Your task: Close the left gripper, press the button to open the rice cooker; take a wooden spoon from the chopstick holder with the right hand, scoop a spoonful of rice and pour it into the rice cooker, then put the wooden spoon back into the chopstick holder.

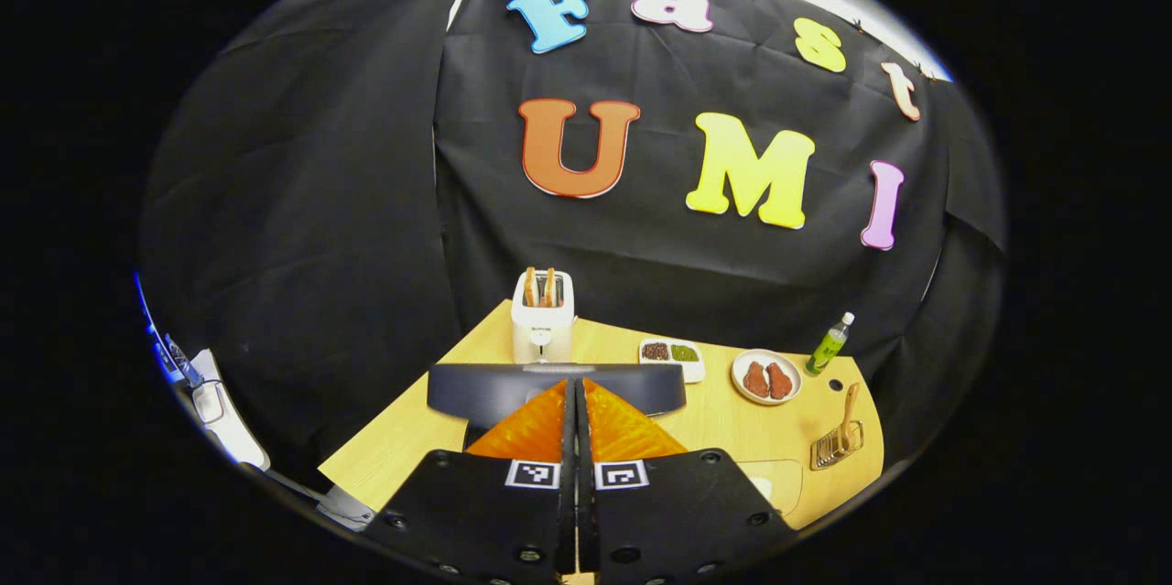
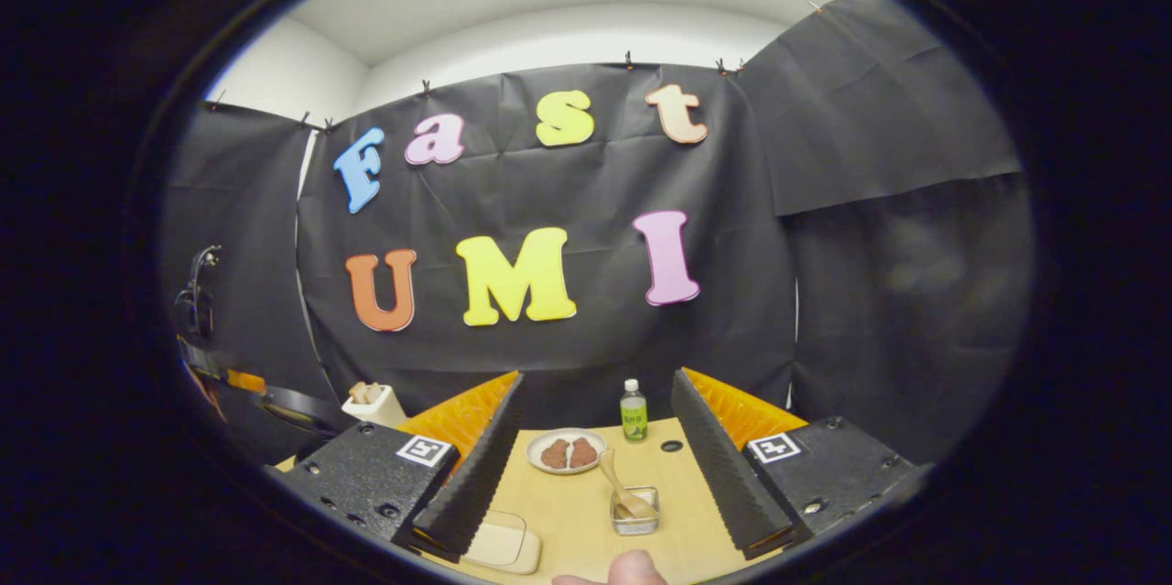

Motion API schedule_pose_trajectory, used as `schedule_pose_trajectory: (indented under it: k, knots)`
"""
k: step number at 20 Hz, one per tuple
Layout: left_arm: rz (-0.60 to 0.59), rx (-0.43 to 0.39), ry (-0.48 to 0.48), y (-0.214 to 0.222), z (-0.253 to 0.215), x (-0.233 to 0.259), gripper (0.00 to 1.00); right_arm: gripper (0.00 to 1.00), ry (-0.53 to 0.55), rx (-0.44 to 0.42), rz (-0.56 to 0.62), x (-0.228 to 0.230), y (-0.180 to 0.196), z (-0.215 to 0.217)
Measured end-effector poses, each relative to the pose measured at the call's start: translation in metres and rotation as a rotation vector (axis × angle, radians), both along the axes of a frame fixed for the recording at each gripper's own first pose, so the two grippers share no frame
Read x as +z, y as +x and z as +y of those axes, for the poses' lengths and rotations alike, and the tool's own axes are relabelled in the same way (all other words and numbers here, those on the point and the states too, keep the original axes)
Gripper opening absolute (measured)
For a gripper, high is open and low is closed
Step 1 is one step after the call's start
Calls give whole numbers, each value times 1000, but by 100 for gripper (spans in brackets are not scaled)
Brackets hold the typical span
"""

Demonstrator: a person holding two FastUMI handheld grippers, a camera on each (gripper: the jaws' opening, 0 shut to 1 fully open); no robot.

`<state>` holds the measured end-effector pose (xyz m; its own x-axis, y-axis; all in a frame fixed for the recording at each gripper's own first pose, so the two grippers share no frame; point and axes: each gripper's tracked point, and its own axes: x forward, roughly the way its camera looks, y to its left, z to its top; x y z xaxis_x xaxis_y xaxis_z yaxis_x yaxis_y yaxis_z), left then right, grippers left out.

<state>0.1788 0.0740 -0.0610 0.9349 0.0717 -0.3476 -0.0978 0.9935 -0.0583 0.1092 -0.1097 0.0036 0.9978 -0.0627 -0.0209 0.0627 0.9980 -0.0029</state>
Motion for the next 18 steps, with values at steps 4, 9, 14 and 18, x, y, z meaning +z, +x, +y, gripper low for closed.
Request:
schedule_pose_trajectory:
  k: [4,9,14,18]
  knots:
    - [-88,-41,-31,-18,-11,31,0,100,-31,-12,5,5,-9,-3]
    - [-167,-107,-42,-41,-30,55,46,100,-67,-10,34,7,-15,2]
    - [-243,-109,-10,-54,-34,65,84,100,-73,37,87,-3,-5,15]
    - [-300,-96,5,-57,-30,74,94,93,-43,64,176,-33,17,18]
